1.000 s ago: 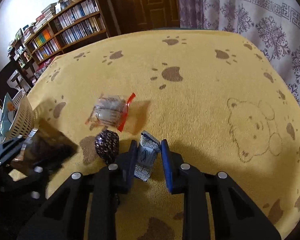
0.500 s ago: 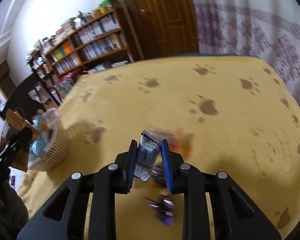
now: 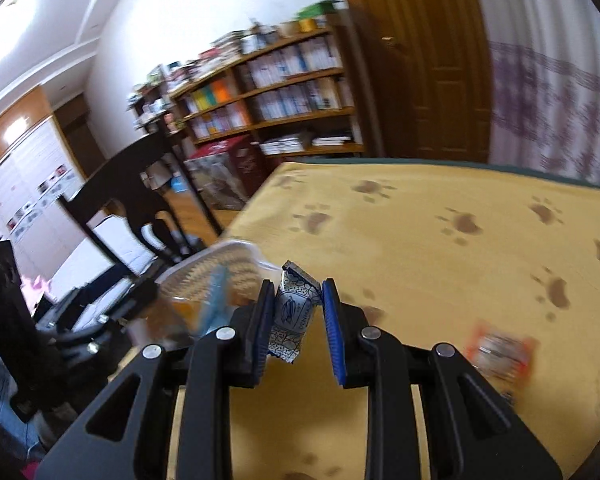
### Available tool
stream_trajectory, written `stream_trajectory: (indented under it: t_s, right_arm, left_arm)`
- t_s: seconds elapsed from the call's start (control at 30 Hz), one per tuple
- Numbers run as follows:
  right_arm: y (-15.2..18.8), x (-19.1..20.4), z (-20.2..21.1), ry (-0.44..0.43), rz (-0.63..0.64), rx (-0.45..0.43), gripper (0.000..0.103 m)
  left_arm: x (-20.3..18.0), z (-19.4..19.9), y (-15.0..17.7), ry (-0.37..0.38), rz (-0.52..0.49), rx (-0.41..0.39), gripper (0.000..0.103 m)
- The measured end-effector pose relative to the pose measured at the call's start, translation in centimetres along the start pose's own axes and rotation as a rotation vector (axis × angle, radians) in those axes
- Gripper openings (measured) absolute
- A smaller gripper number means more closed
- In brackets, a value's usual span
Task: Organize snacks
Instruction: 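Drop the brown packet and blue-white packet into the basket with both tools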
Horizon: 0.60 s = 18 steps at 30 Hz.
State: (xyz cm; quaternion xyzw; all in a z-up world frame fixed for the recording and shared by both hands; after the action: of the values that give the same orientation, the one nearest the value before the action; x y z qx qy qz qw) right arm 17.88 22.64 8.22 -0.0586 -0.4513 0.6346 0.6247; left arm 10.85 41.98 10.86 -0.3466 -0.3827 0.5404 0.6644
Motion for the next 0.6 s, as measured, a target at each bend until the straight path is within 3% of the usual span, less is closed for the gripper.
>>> stream_trajectory:
  t_s: [0.23,0.33,0.4,0.6]
  right_arm:
    - [-0.1,6.1,-3.5,-0.11,0.018,0.071,0.027]
    - [0.0,7.6,-5.0,-0.15,0.0,0.105,0.036]
    - [-0.2,7.5,-5.7,-0.153,-0.024,0.108,0.048]
    - [-0.7,3.4,-5.2,-0.098,-0.066,0.084,0.049]
  left_arm:
    - [4.0,1.9,-0.8,-0.115,0.031,-0.03,0.095]
    - [5.6,3.1,-1.1,-0.158,0.06,-0.05,0.098]
    - [6.1,3.7,-1.3,-0.17,0.07,-0.061,0.099]
    - [5.5,4.2,-1.5,-0.161,0.061,-0.066,0.099]
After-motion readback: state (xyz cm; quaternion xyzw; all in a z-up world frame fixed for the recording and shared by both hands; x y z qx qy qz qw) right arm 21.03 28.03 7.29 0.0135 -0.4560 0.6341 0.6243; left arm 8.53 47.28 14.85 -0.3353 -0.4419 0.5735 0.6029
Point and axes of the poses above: each gripper's, at about its wrist camera, not at the fingertips, and z roughly against the way its jaws point, x to its left, y to its underside, the point moved 9 cm from there along -z, roughly the way its jaws point, and after that the axes turned 14 degrees about -z, right-handed, at the moved point
